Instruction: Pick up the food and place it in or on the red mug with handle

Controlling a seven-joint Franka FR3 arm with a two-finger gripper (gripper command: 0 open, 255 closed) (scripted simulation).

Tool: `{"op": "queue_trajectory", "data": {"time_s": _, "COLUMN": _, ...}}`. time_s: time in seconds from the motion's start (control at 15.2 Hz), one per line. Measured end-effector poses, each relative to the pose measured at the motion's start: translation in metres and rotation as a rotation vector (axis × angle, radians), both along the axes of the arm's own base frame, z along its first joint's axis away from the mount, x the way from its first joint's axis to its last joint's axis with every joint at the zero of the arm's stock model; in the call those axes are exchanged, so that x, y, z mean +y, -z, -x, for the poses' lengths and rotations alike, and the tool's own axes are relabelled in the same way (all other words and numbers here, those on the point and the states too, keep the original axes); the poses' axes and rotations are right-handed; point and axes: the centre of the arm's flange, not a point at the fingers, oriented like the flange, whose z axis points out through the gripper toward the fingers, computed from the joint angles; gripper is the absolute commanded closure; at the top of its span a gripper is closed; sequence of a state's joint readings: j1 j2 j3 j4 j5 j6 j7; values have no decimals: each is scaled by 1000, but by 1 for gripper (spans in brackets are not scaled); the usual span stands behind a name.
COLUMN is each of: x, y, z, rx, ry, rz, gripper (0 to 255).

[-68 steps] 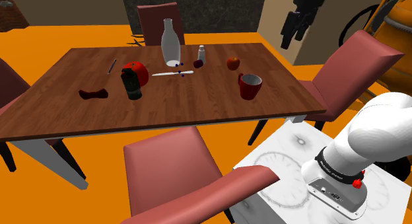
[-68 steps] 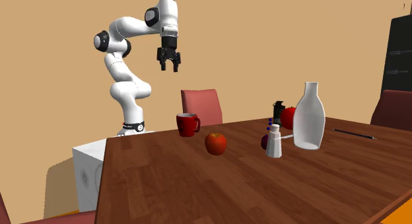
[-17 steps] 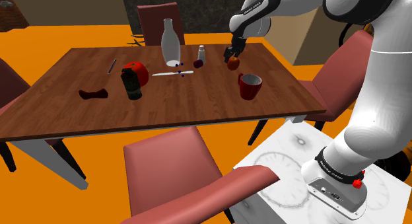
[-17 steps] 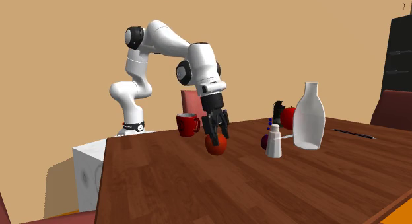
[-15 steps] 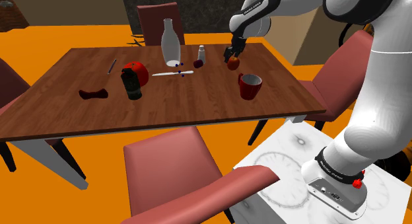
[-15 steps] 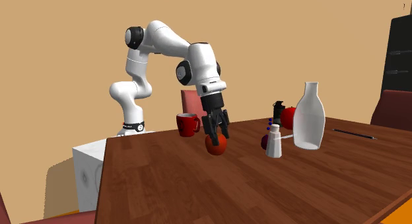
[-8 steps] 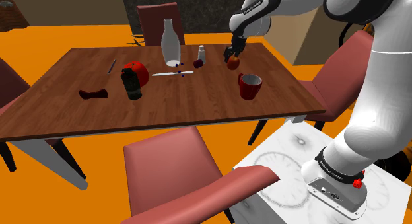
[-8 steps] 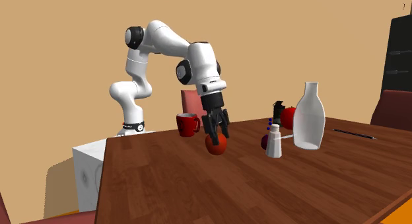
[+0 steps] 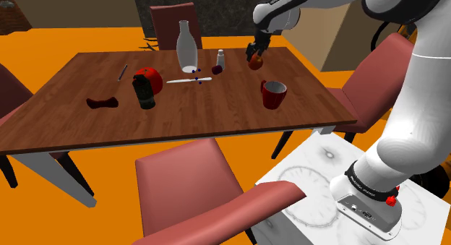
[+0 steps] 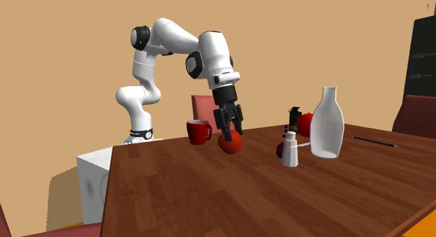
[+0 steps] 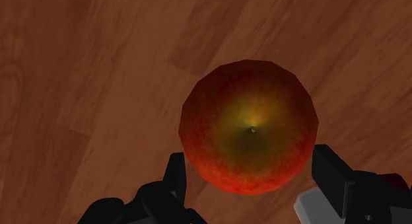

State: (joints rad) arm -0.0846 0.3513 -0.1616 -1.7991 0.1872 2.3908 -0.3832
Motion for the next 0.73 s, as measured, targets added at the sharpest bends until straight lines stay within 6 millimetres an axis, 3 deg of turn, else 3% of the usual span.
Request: {"op": "queue_trajectory", "data": {"time_s": 0.73, "x": 0, "y": -58, "z": 0, "rx": 0, "ry": 0, "rz": 0, "gripper": 255}}
